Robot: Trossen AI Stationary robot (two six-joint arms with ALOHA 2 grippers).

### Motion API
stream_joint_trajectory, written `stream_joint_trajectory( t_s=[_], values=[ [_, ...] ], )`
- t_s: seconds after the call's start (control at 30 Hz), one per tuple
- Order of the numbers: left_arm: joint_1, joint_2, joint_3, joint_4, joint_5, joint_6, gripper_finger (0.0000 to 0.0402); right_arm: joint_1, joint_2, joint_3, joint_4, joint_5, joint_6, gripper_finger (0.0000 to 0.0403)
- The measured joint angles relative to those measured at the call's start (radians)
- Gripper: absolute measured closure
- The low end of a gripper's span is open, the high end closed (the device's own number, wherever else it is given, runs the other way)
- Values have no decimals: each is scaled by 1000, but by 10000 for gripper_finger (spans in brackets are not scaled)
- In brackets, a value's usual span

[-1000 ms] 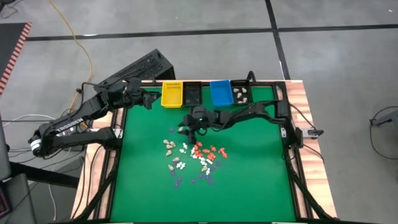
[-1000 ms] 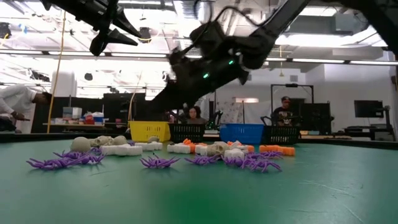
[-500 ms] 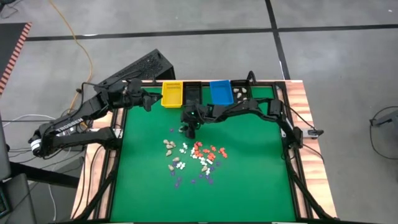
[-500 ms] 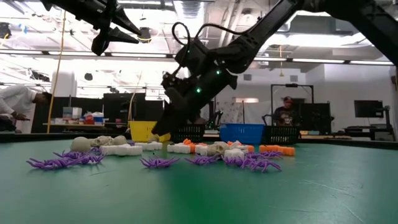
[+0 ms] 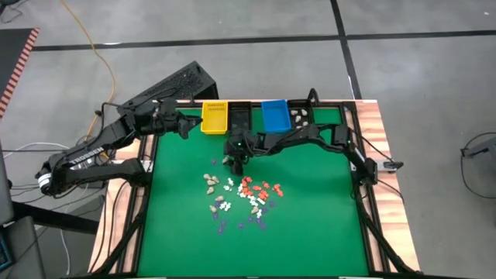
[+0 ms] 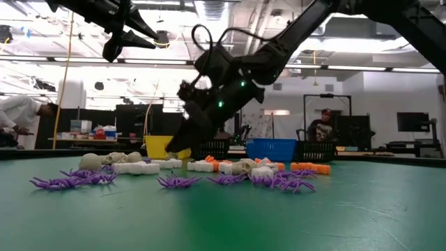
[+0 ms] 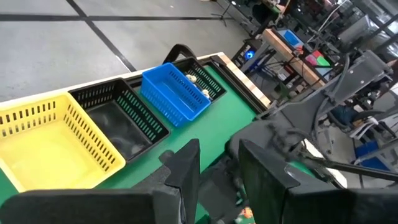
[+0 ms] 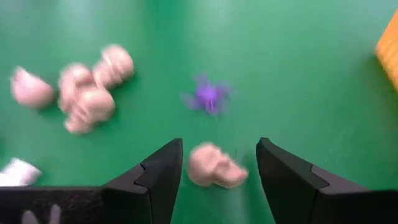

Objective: Sort Halloween decoration
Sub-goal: Put the white skull toy into the right black basket

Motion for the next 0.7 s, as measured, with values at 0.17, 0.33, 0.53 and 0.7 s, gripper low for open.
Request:
stream_joint_trajectory(
  t_s=[0.17,0.33,0.53,0.7],
  values=[
    [0,0,0,0,-4,-1,301,1,34,1,5,-3,24,170],
    [0,0,0,0,-4,-1,301,0,45,2,1,1,32,180],
    [0,0,0,0,-5,-2,301,0,46,2,-3,2,44,222],
    [0,0,0,0,-5,-2,301,0,47,2,-4,3,100,229]
  ],
)
